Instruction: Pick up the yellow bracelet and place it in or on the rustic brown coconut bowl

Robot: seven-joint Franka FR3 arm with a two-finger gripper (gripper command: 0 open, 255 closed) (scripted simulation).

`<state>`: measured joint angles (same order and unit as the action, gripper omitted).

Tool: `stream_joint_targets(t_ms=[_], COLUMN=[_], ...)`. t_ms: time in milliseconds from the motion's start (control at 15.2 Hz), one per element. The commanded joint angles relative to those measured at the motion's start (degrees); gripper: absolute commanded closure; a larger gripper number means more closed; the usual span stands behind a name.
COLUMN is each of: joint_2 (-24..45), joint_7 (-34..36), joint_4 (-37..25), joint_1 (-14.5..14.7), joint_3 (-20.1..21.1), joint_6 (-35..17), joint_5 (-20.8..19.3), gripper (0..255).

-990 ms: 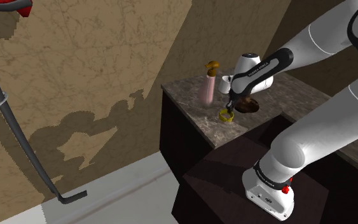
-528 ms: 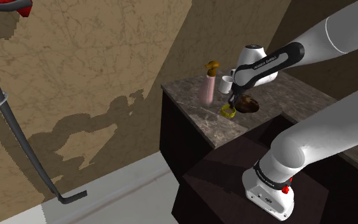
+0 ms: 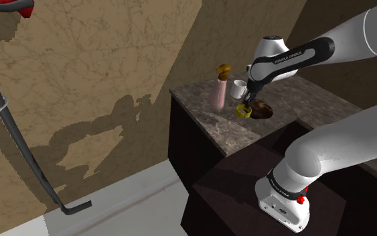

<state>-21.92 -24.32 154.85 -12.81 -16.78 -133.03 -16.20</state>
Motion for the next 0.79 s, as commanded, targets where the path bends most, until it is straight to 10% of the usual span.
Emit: stream_joint_targets(t_ms=[0, 726], joint_2=[-1.1, 9.2], joint_7=[-0.1, -14.6], joint_4=[-0.7, -13.6], joint_1=[0.0, -2.9], joint_3=[0.2, -9.2], joint_6=[1.9, 2.5], joint_5=[0.2, 1.8], gripper=[255, 255])
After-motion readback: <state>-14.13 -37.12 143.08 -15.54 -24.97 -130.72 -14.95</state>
